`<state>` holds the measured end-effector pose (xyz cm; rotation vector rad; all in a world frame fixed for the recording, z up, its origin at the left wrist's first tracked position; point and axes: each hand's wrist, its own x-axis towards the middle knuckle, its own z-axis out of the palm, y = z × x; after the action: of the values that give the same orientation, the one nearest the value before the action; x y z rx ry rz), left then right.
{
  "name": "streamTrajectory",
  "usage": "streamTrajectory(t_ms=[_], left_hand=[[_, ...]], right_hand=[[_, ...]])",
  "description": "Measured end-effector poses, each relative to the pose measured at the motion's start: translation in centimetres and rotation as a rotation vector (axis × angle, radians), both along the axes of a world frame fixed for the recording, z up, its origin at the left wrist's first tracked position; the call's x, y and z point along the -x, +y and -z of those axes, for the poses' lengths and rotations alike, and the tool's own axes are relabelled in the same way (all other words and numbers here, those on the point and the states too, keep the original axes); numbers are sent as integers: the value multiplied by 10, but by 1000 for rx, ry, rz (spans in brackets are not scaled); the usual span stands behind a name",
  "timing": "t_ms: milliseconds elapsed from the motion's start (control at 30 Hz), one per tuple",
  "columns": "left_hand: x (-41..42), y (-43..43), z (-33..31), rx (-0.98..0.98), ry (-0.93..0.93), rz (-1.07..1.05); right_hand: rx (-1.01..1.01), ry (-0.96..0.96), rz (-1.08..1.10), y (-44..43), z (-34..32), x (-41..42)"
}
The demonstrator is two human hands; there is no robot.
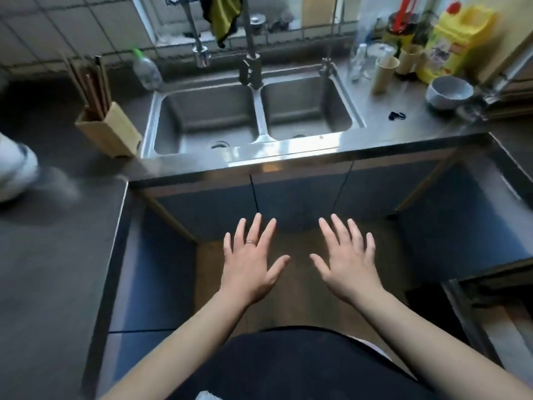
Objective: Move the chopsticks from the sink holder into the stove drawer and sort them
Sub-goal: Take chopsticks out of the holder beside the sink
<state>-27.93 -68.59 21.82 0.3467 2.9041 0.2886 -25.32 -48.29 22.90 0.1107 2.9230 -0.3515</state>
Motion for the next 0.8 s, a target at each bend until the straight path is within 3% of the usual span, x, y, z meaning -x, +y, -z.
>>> streamTrajectory(t_ms=[267, 800], left_hand=[[48, -114, -5, -61, 3, -315], [209, -224, -25, -201, 162, -837]], right_hand=[[-42, 33, -287, -108, -13, 110], [21, 131, -679, -246, -45, 351]])
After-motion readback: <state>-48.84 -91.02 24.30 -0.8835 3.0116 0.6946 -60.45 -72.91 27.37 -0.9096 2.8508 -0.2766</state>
